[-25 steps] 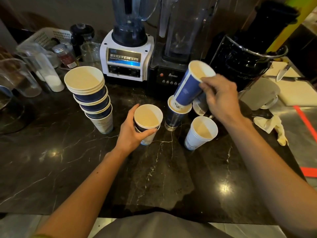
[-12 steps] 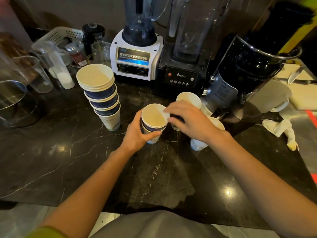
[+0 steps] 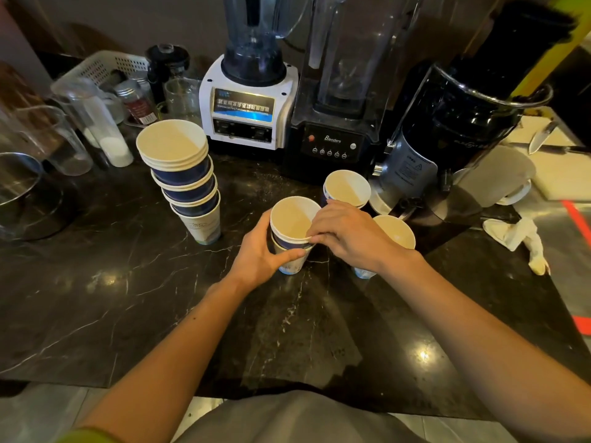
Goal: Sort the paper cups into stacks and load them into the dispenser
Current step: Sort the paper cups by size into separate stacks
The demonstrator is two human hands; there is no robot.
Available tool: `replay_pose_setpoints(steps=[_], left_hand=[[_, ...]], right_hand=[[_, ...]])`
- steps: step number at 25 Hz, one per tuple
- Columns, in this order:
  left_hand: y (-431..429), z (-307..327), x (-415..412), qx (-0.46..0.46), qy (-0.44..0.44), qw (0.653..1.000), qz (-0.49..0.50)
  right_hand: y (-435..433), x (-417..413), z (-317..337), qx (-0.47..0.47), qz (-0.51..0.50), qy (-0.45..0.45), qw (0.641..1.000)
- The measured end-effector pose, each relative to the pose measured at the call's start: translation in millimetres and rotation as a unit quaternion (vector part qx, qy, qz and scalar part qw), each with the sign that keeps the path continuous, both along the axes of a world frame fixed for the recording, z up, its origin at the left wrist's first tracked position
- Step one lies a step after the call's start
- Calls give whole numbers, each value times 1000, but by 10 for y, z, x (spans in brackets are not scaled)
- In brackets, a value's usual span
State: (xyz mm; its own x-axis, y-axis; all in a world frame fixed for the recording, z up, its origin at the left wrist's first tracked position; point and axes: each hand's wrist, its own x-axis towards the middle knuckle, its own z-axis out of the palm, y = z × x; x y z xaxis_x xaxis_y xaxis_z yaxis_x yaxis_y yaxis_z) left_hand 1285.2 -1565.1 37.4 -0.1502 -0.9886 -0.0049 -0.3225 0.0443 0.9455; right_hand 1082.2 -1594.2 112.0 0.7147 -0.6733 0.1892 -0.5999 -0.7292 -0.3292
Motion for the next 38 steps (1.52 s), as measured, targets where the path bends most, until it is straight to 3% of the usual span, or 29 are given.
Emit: replay_pose_setpoints(steps=[3, 6, 12, 17, 22, 25, 27, 29, 32, 35, 38], left_hand=[[-6, -8, -40, -9, -3, 1000, -14], [-2, -25, -28, -9, -7, 1000, -9], [19, -55, -49, -15, -9, 1000, 9], [38, -53, -66, -15, -4, 1000, 9], [52, -8, -84, -6, 1, 1000, 9], [35, -3, -80, 5, -4, 1000, 2], [34, -12, -77, 11, -7, 1000, 5], [39, -19, -72, 20, -2, 1000, 4], [31, -12, -86, 27, -8, 1000, 4], [13, 5, -74, 43, -8, 999, 11], [-6, -25, -29, 37, -10, 999, 6]], right_hand=[[61, -127, 242, -36, -78, -127, 988], [156, -380, 678, -120, -165, -219, 954], [432, -1090, 877, -218, -270, -169, 922], [501, -1257, 354, -150, -256, -73, 952], [527, -1120, -132, 51, -266, 87, 959], [479, -949, -48, -26, -266, 49, 962], [416, -695, 51, -51, -198, 21, 979], [325, -384, 44, -15, -102, 30, 994], [192, -99, -101, 26, -38, 53, 997], [108, -74, -98, -22, -30, 17, 999], [16, -131, 229, -82, -79, -96, 989]])
